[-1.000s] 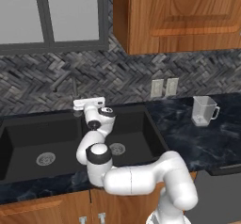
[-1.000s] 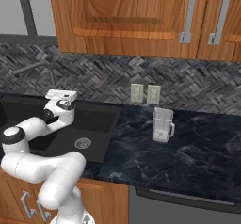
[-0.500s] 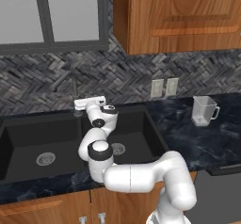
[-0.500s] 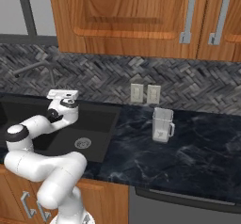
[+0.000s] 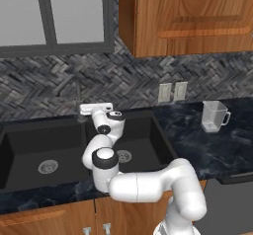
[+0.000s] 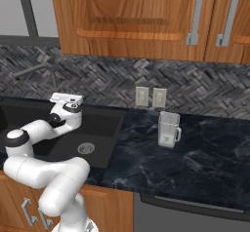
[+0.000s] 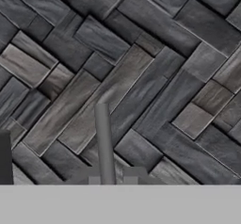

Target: Turn on the sink faucet and place the jug under the water for a few seconds to fill it up.

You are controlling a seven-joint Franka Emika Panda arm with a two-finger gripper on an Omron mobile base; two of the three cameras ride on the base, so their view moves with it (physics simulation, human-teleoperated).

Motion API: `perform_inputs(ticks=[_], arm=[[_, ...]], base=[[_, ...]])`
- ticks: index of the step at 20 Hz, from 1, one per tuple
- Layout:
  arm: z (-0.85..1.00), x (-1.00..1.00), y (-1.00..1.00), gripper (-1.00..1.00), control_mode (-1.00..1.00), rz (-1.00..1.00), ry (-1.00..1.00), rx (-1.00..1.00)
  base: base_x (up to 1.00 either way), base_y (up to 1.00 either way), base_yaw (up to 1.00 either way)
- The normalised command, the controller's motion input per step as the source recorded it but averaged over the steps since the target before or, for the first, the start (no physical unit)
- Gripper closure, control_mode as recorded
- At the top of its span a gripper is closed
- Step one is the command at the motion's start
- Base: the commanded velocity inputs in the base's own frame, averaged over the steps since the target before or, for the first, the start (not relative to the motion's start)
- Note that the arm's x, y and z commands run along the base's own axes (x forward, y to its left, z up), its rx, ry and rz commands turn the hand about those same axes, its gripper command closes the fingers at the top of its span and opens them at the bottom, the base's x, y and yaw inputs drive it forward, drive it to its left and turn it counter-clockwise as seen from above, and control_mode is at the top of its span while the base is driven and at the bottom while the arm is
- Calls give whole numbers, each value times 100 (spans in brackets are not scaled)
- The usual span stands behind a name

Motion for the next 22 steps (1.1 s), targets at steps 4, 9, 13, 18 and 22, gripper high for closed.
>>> perform_inputs(ticks=[4,9,13,18,22], arm=[[0,8,-88,100,-100,-14,12,19],[0,8,-98,100,-100,-15,15,29],[-1,8,-97,100,-100,-16,13,26],[0,12,-97,100,-100,-17,13,24],[-1,13,-96,100,-100,-15,10,23]], base=[[0,0,0],[0,0,0],[0,0,0],[0,0,0],[0,0,0]])
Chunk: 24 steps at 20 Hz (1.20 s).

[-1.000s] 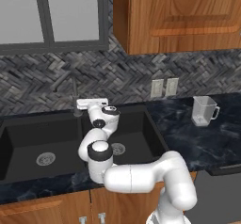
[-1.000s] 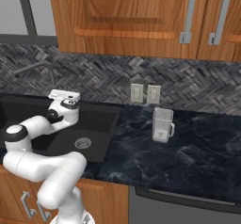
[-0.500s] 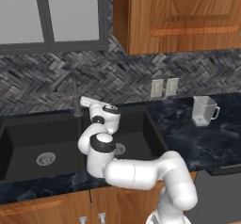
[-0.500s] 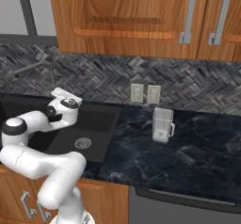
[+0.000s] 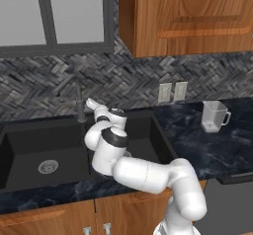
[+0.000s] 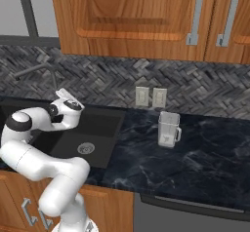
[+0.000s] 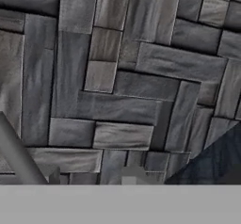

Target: Turn on the sink faucet and place the jug under the water for a few seconds to fill it up.

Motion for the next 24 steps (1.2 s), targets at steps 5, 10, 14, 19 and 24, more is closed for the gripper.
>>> perform_inputs(ticks=[5,10,14,19,24], arm=[[-4,11,-100,100,-100,-10,7,22],[-7,6,-100,100,-100,-9,7,21],[-4,0,-76,100,-100,-2,10,19],[-9,0,-13,-100,-100,0,5,3],[16,-25,-23,-100,-100,0,0,0]], base=[[0,0,0],[0,0,0],[0,0,0],[0,0,0],[0,0,0]])
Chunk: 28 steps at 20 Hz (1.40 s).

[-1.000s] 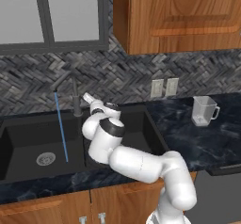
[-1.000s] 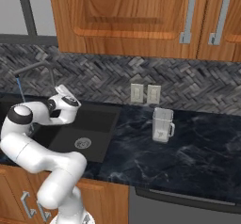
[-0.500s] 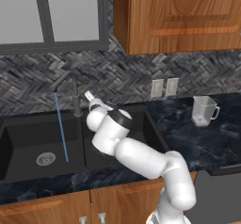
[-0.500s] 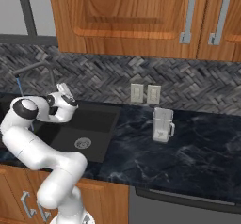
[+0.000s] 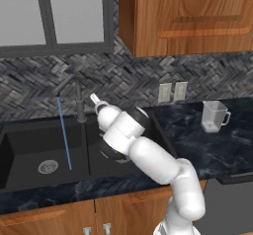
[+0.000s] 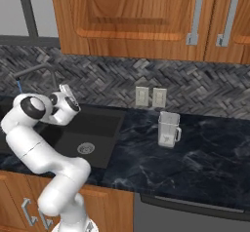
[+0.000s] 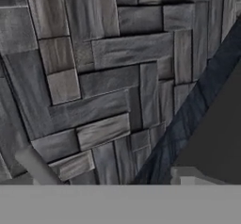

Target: Turn on the sink faucet and place the jug under the water for a few seconds to fill it up.

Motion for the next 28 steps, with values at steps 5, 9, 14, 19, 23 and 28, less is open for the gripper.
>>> perform_inputs(ticks=[5,9,14,19,23,28], arm=[[66,-48,-38,-100,-100,0,0,0],[93,-53,-30,-100,-100,-2,0,0],[76,-50,-42,-100,-100,-1,0,0],[11,-82,-46,-100,-100,0,0,0],[68,-97,-59,-100,-100,0,-1,0],[100,-63,-45,-100,-100,0,-1,0]], base=[[0,0,0],[0,0,0],[0,0,0],[0,0,0],[0,0,0],[0,0,0]])
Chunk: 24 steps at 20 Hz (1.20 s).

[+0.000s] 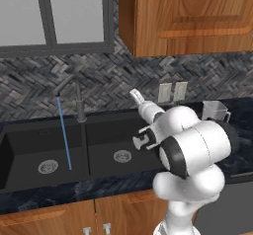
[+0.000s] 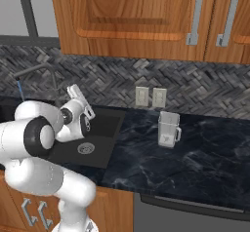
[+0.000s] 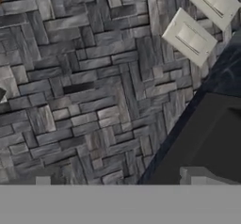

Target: Turn on the sink faucet and place the jug under the water for a few seconds to fill it up.

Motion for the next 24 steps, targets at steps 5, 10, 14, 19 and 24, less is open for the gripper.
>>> perform_inputs(ticks=[5,10,14,19,24], arm=[[100,-37,-36,-100,-100,0,0,0],[100,-33,-35,-100,-100,0,5,0],[100,-34,-38,-100,-100,0,13,0],[44,-43,-48,-100,-100,0,12,0],[-94,-57,-69,-100,-100,0,-24,-11]], base=[[0,0,0],[0,0,0],[0,0,0],[0,0,0],[0,0,0]])
